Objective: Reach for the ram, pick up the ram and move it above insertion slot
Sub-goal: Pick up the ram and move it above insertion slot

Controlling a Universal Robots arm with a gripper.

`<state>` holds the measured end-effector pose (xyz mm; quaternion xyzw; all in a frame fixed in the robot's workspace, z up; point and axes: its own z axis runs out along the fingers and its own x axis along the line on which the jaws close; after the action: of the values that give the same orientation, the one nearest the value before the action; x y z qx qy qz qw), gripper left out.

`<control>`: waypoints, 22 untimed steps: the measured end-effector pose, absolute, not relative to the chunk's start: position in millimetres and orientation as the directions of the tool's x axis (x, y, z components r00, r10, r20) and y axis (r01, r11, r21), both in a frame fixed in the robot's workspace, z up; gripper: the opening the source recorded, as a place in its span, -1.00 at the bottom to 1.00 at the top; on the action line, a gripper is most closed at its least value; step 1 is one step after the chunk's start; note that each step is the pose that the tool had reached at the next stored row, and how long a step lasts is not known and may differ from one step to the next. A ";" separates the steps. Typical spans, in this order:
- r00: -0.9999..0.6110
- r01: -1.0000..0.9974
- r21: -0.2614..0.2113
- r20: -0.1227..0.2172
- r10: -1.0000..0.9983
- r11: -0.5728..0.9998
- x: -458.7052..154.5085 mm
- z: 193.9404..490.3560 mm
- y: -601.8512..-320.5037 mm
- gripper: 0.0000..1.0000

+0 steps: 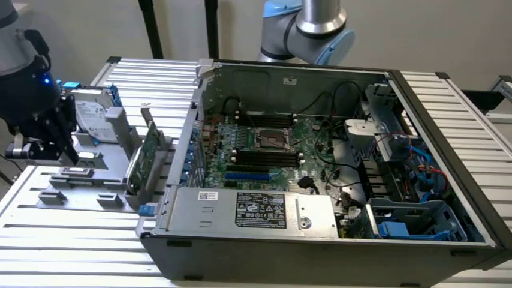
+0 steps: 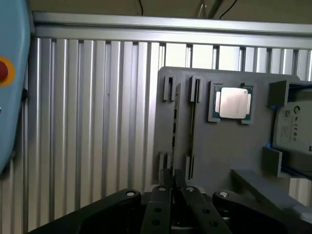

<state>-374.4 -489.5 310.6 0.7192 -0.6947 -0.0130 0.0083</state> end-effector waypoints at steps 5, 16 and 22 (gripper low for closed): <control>0.038 -0.999 0.030 -0.011 -0.999 -0.038 -361.8 333.5 -489.5 -0.73; 0.043 -0.999 0.032 -0.017 -0.999 -0.043 -322.9 375.3 -489.5 -0.73; 0.043 -0.999 0.031 -0.035 -0.998 -0.044 -295.4 379.3 -489.5 -0.73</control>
<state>-295.4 -489.5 379.3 0.7221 -0.6913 -0.0235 -0.0010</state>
